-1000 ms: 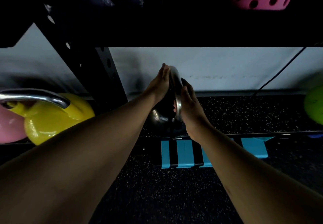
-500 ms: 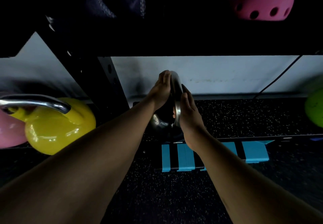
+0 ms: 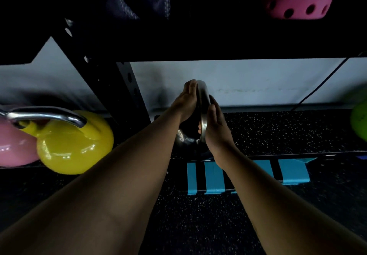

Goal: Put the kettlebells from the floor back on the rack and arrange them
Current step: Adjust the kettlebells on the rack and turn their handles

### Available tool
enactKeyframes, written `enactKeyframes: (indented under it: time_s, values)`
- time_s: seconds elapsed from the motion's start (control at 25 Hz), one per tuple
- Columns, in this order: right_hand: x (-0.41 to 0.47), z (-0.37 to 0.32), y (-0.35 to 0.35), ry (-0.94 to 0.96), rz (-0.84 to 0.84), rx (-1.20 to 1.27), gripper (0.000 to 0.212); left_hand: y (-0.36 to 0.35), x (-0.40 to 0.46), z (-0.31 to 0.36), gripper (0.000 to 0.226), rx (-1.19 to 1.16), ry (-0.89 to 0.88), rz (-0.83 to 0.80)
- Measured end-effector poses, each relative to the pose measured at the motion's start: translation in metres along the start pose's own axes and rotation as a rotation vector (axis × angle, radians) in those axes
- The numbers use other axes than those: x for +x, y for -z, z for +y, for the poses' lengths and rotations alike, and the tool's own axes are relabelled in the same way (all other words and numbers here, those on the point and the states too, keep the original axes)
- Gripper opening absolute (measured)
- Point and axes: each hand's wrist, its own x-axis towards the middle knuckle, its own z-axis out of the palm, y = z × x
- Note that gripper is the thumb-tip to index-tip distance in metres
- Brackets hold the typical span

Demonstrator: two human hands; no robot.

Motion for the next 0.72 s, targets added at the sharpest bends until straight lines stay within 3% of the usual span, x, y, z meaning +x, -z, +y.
enactKeyframes:
  time_s: [0.2, 0.36, 0.44, 0.56, 0.64, 0.72]
  values:
    - [0.002, -0.015, 0.009, 0.041, -0.035, -0.258, 0.044, 0.013, -0.008, 0.015, 0.057, 0.219, 0.012, -0.03]
    - [-0.006, -0.028, 0.025, 0.176, -0.001, -0.818, 0.037, 0.036, -0.034, 0.026, 0.057, 0.464, -0.1, -0.121]
    - [-0.02, -0.034, 0.03, 0.248, 0.067, -1.002, 0.032, 0.046, -0.058, 0.025, 0.055, 0.6, -0.154, -0.244]
    - [-0.043, -0.042, 0.029, 0.261, 0.12, -1.217, 0.035, 0.059, -0.089, 0.013, 0.058, 0.881, -0.267, -0.418]
    - [-0.056, -0.045, 0.018, 0.277, 0.133, -1.292, 0.038, 0.072, -0.105, -0.002, 0.059, 1.096, -0.387, -0.426]
    - [-0.068, -0.047, 0.004, 0.318, 0.131, -1.334, 0.046, 0.091, -0.121, -0.014, 0.052, 1.101, -0.462, -0.414]
